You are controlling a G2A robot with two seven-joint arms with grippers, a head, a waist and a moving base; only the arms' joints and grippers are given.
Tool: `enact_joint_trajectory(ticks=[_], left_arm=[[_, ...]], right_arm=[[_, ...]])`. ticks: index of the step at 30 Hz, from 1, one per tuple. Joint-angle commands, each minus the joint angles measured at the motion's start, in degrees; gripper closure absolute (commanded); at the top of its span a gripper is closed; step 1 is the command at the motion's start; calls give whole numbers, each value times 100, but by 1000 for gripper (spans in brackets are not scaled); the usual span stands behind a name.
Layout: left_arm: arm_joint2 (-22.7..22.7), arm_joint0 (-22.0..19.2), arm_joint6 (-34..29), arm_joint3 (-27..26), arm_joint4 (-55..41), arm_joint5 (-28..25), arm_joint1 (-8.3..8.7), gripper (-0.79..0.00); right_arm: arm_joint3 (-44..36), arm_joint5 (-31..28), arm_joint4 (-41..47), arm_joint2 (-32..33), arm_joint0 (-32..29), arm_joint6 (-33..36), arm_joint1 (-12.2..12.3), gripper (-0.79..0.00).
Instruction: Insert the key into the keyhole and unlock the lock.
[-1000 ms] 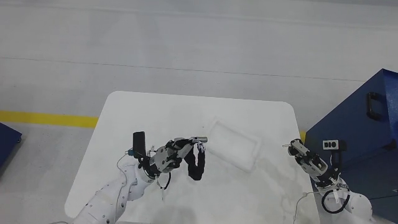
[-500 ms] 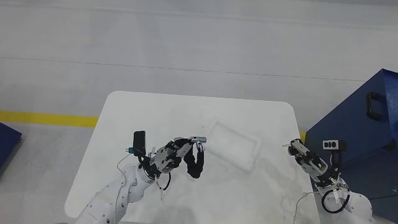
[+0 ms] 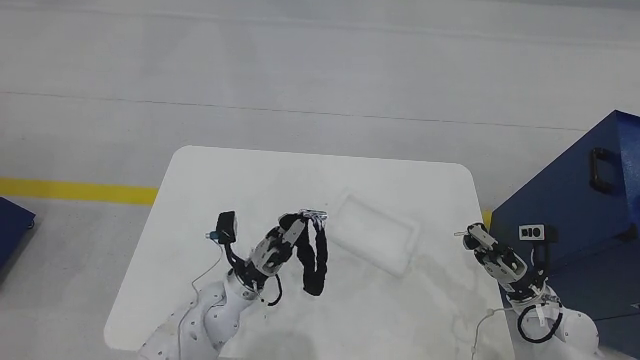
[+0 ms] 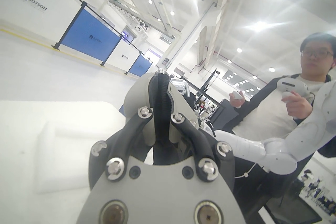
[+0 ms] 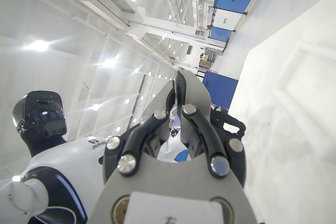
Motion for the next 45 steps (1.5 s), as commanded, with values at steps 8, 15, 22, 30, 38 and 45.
enact_joint_trajectory(ticks=[8, 15, 22, 30, 38, 45], left_arm=[[-99, 273, -1415, -385, -1900, 72, -4, 0], [-182, 436, -2227, -568, -3041, 226, -13, 0], [-233, 619, -2642, -785, -3765, 545, -62, 0], [-264, 700, -2824, -857, -3893, 797, -84, 0], [-264, 700, -2824, -857, -3893, 797, -84, 0], [-353, 992, -2952, -1251, -4778, 1343, -129, 0]], right_arm=[[0, 0, 0, 0, 0, 0, 0, 0], [0, 0, 0, 0, 0, 0, 0, 0], [0, 0, 0, 0, 0, 0, 0, 0], [0, 0, 0, 0, 0, 0, 0, 0], [0, 0, 0, 0, 0, 0, 0, 0], [0, 0, 0, 0, 0, 0, 0, 0]])
